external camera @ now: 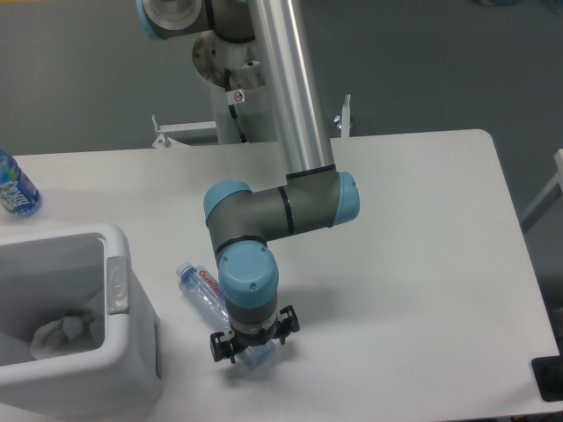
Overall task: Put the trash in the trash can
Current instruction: 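Lower the gripper around the bottle's cap end and close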
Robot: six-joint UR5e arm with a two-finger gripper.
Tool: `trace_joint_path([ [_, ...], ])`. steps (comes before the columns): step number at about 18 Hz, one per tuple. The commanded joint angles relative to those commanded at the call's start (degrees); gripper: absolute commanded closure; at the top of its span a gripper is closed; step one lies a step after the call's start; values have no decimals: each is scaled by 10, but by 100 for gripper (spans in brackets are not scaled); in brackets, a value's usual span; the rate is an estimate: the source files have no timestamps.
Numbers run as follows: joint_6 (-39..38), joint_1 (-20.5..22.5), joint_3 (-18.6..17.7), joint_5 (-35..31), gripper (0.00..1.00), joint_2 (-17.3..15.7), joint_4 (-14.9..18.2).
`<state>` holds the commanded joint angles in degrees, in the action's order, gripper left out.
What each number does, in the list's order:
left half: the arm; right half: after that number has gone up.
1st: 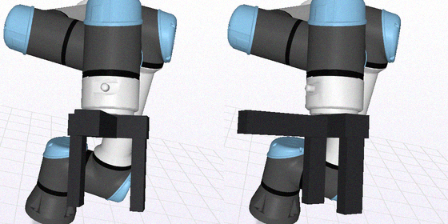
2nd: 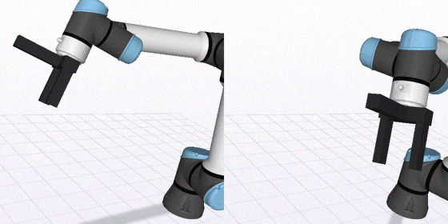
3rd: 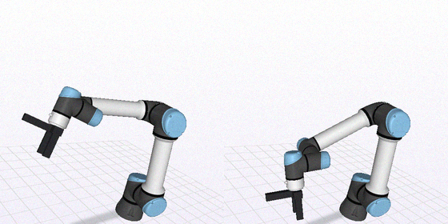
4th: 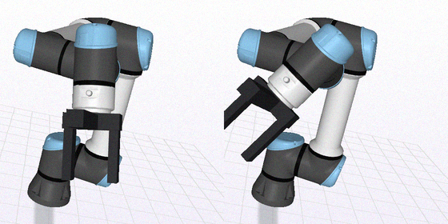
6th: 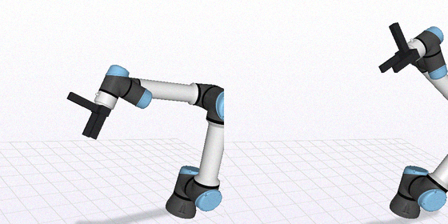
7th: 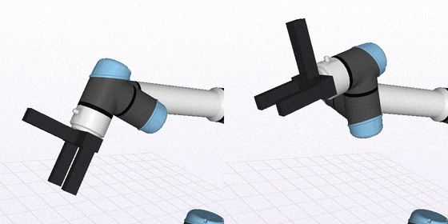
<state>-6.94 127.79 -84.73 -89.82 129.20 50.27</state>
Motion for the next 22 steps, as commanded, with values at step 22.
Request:
trace_joint_path([
  [22, -4, 0, -8, -10, 33, -10, -18],
])
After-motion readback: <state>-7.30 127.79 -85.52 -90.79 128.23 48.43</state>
